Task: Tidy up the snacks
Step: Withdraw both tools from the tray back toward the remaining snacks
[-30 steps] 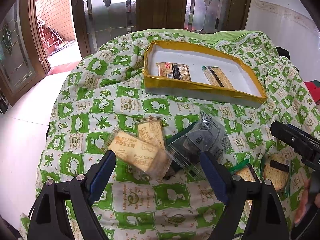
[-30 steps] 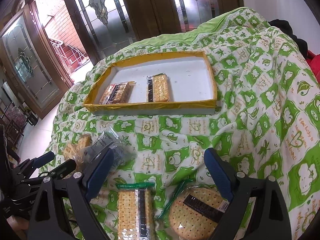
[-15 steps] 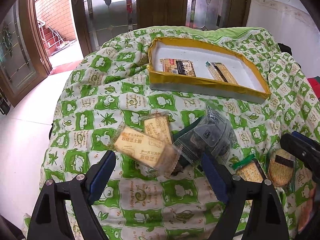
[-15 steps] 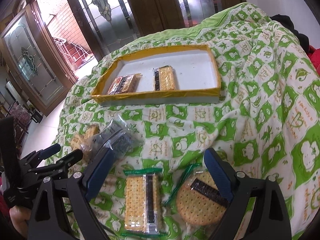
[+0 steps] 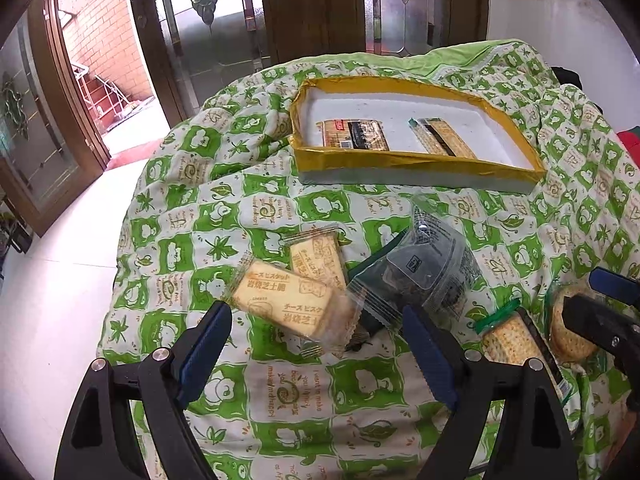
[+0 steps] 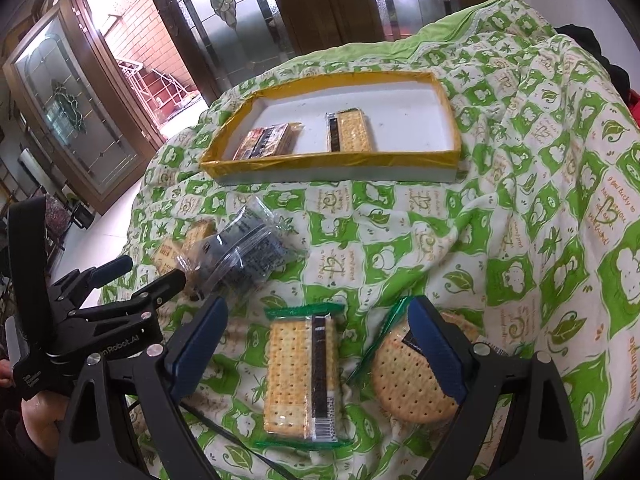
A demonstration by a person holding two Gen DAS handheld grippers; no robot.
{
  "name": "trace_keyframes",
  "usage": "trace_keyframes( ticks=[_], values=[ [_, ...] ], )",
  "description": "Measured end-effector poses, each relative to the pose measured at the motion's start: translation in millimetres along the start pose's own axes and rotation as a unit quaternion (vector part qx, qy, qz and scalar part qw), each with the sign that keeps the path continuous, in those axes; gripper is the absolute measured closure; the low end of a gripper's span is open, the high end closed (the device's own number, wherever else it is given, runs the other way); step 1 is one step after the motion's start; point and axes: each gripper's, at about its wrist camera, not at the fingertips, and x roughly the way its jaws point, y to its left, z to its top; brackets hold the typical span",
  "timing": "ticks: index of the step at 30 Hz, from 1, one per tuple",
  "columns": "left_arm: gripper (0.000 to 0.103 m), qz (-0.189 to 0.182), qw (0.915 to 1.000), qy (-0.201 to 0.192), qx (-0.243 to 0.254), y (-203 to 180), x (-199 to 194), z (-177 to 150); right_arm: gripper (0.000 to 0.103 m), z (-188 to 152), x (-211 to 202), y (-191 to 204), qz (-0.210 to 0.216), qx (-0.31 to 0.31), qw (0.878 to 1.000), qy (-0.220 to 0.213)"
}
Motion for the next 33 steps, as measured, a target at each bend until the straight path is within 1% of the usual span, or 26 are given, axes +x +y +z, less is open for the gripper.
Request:
trace_keyframes(
  ticks=[3, 12, 18, 26, 30, 33],
  values=[
    [0.014, 0.006, 0.9999, -0.01, 0.001, 0, -3, 0, 0.012, -1, 0, 2, 0.001, -0.003, 1.0, 0.002],
    [0.014, 0.031, 0.9984, -0.036, 0.031, -7, -10, 0, 0.012, -7, -1, 6, 0.007, -0.01, 1.0, 0.01],
    [0.014, 0.022, 0.9992, -0.022, 0.026, -4, -4, -2, 0.012, -12, 2, 8, 0.011, -0.015, 1.0, 0.024],
    [0.014, 0.012, 0.9996, -0.015, 0.02, -3, 3, -5, 0.012, -13, 6, 13, 0.02, -0.021, 0.999, 0.035],
    [0.014, 0.012, 0.9994, -0.016, 0.028, -5, 4, -5, 0.012, -14, 10, 15, 0.03, -0.023, 0.998, 0.045],
    [0.014, 0.008, 0.9996, -0.014, 0.022, -3, 7, -4, 0.012, -16, 14, 17, 0.039, -0.025, 0.997, 0.057]
  ],
)
